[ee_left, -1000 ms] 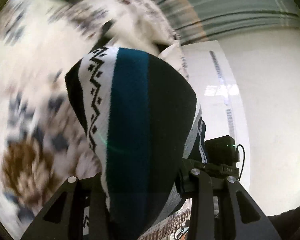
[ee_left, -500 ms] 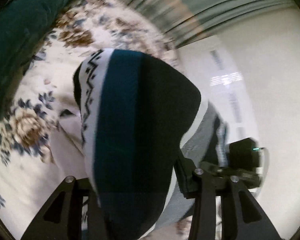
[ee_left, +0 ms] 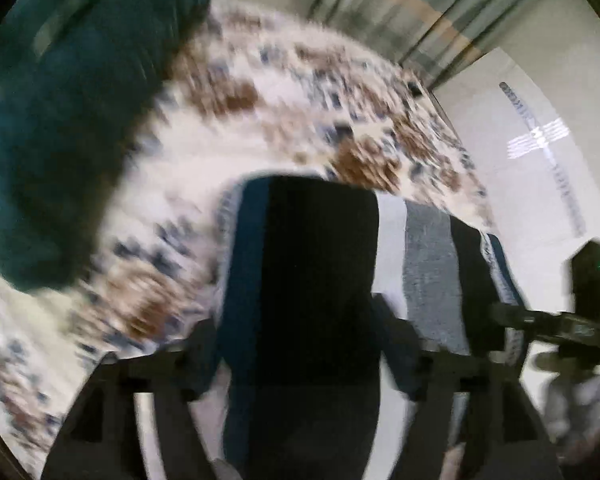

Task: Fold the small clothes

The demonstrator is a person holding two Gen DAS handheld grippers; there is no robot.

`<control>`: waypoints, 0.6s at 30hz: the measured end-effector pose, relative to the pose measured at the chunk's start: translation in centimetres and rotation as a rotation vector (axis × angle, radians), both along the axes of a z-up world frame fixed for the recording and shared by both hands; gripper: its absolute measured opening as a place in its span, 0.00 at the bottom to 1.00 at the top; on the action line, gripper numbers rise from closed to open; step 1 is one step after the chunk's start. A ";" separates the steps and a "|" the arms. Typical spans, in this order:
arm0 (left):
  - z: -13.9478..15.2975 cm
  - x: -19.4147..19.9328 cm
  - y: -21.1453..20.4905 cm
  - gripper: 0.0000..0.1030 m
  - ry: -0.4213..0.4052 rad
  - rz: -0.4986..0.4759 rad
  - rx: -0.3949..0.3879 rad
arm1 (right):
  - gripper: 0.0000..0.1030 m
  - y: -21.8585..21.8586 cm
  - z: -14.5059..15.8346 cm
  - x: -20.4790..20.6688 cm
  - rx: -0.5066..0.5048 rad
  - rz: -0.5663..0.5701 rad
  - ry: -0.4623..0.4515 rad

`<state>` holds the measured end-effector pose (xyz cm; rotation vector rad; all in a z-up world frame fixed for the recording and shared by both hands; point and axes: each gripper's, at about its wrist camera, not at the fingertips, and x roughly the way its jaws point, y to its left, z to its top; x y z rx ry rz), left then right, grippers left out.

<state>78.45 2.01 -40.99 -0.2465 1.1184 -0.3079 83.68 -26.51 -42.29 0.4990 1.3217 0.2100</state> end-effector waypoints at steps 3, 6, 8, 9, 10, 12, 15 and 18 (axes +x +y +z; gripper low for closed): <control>1.1 -2.2 -1.1 1.00 -0.071 0.015 0.112 | 1.00 -1.2 2.6 -4.6 -0.252 -0.006 -0.051; 1.6 -5.0 -2.3 1.00 -0.064 0.042 0.206 | 1.00 -0.7 3.9 -8.3 -0.418 -0.022 -0.083; 2.0 -6.7 -2.8 1.00 -0.066 0.059 0.236 | 1.00 -0.1 4.9 -10.3 -0.515 -0.041 -0.113; 2.3 -7.5 -3.0 1.00 -0.068 0.062 0.237 | 1.00 -0.2 5.6 -11.8 -0.544 -0.053 -0.119; 2.9 -8.7 -3.3 1.00 -0.067 0.070 0.240 | 1.00 -0.2 6.3 -12.9 -0.567 -0.061 -0.126; 4.3 -10.5 -4.0 1.00 -0.076 0.077 0.258 | 1.00 -0.2 7.8 -15.4 -0.603 -0.074 -0.149; 6.8 -13.0 -4.8 1.00 -0.106 0.090 0.273 | 1.00 0.4 11.1 -18.6 -0.661 -0.084 -0.204; 10.5 -16.2 -5.5 1.00 -0.154 0.096 0.265 | 1.00 0.4 15.2 -22.6 -0.680 -0.108 -0.253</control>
